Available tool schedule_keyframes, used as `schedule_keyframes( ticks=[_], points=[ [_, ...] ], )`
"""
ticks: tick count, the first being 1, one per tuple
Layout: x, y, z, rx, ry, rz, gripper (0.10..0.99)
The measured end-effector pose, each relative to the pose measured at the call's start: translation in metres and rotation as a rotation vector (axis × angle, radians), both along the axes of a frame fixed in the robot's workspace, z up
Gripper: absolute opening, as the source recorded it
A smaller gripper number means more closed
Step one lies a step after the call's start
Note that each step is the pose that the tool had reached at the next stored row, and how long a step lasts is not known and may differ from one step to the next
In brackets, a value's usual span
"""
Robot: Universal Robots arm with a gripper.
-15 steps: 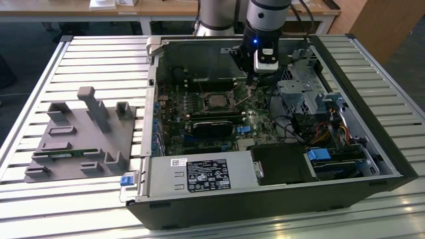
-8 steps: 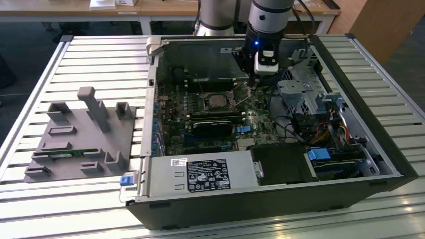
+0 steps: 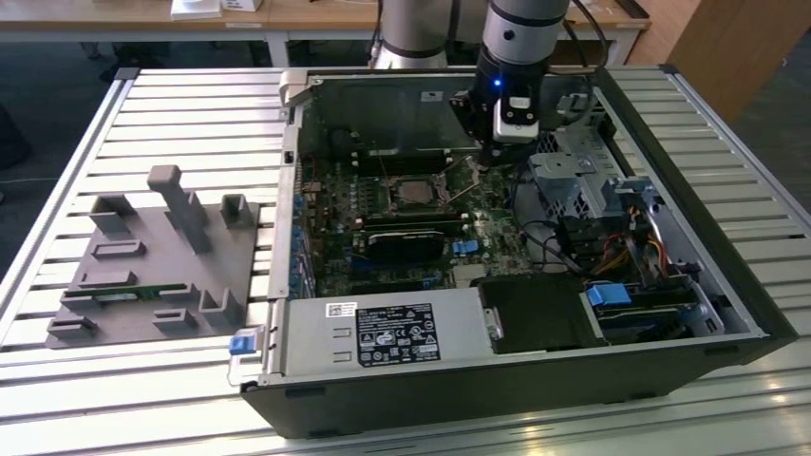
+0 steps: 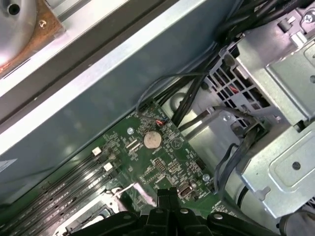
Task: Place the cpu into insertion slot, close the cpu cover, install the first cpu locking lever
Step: 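Place the cpu into insertion slot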
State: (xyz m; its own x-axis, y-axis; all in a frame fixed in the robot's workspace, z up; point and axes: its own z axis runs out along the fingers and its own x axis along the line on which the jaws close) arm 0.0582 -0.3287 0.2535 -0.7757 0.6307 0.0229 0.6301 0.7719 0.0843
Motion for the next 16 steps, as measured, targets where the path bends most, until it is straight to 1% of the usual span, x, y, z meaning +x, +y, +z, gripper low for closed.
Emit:
schedule_keyframes(
  ticks=[3, 6, 12, 16],
  points=[
    [0.0045, 0.0008, -0.0015, 0.000, 0.0001, 0.000, 0.106],
    [0.0069, 0.0014, -0.0040, 0.000, 0.0001, 0.000, 0.106],
    [0.0073, 0.0016, -0.0126, 0.000, 0.0001, 0.000, 0.106],
    [0.0047, 0.0016, -0.0134, 0.000, 0.0002, 0.000, 0.106]
  ],
)
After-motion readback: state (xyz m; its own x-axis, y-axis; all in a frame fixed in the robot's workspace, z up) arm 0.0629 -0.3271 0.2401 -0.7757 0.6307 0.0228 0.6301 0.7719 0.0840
